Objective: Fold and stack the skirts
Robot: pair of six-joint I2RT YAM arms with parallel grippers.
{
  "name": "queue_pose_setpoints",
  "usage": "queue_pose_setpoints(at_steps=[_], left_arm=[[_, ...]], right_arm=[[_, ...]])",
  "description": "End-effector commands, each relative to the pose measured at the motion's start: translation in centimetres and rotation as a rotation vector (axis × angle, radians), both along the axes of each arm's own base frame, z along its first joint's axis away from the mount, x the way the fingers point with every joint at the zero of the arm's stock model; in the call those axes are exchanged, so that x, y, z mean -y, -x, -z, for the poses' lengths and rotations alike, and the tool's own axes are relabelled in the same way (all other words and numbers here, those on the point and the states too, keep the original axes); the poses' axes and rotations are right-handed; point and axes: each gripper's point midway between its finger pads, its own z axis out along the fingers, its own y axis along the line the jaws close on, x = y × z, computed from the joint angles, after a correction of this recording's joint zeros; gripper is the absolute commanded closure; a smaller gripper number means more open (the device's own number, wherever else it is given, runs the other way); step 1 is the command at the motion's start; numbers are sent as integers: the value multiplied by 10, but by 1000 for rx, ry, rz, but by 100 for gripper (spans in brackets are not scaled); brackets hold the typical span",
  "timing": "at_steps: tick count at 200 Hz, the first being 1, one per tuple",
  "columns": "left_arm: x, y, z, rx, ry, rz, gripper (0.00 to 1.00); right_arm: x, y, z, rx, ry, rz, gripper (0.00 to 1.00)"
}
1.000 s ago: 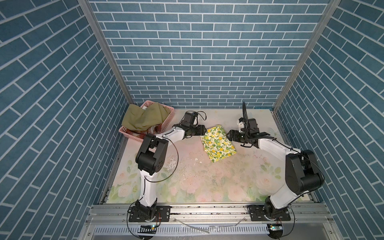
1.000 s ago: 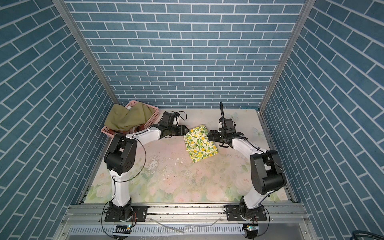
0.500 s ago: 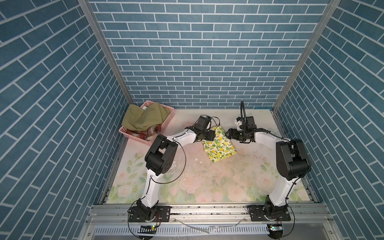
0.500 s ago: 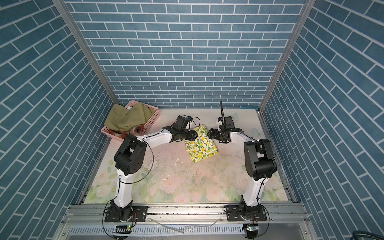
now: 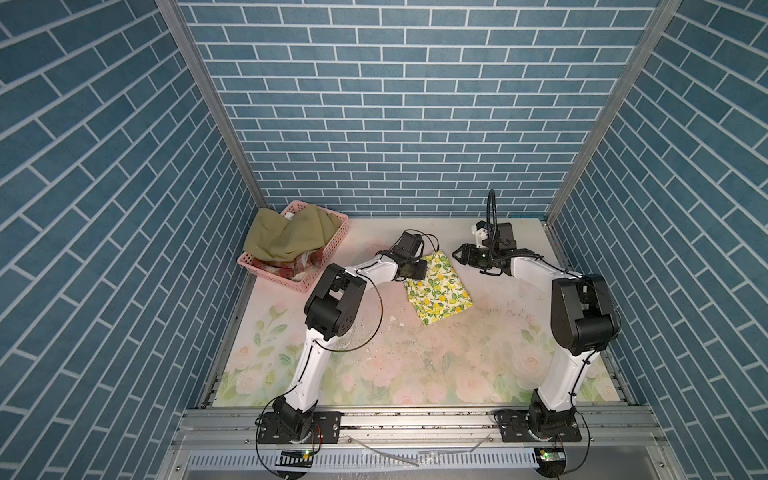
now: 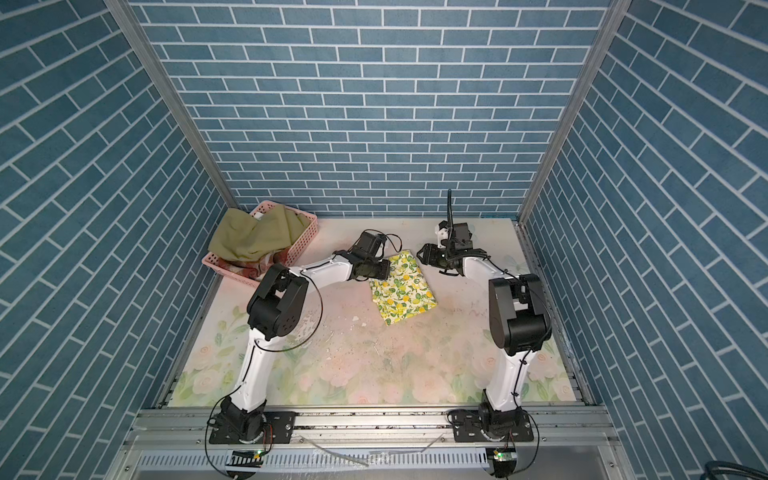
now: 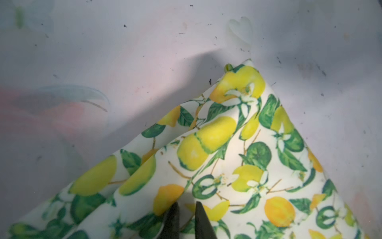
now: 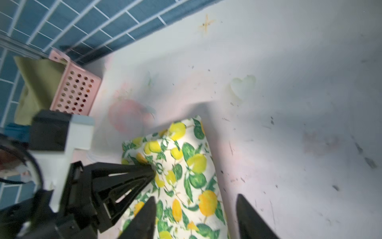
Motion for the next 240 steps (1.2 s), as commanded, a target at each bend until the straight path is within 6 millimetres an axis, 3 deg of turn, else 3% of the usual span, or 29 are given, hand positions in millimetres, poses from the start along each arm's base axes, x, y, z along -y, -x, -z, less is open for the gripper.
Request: queue_pose_setpoints(at_steps=[1,25,60,80,108,164,240], left_arm=[[-13,5,18,-66,-10,-33,88],[-16,6,18,-65,3,-40,100],[-16,11,22,-74,21,-40,100],[-18,12,22,-78,25,-42,100],[-19,13,20,-76,35,-44,100],[-26,14,20,-85,34,-63,100],[-29,14,26,-93,30,-81,100]], right_arm=[[-19,-20,-10,-1,-146,15,56],[-36,-31,-9,-14,-260,49,67],[-61,-41,-8,-8,-385,74,75],[-67,-42,4,-16,-404,109,77],[-66,-36,38,-54,-430,152,78],[-45,5,100,-134,-366,207,79],[-16,75,121,-168,-272,223,80]])
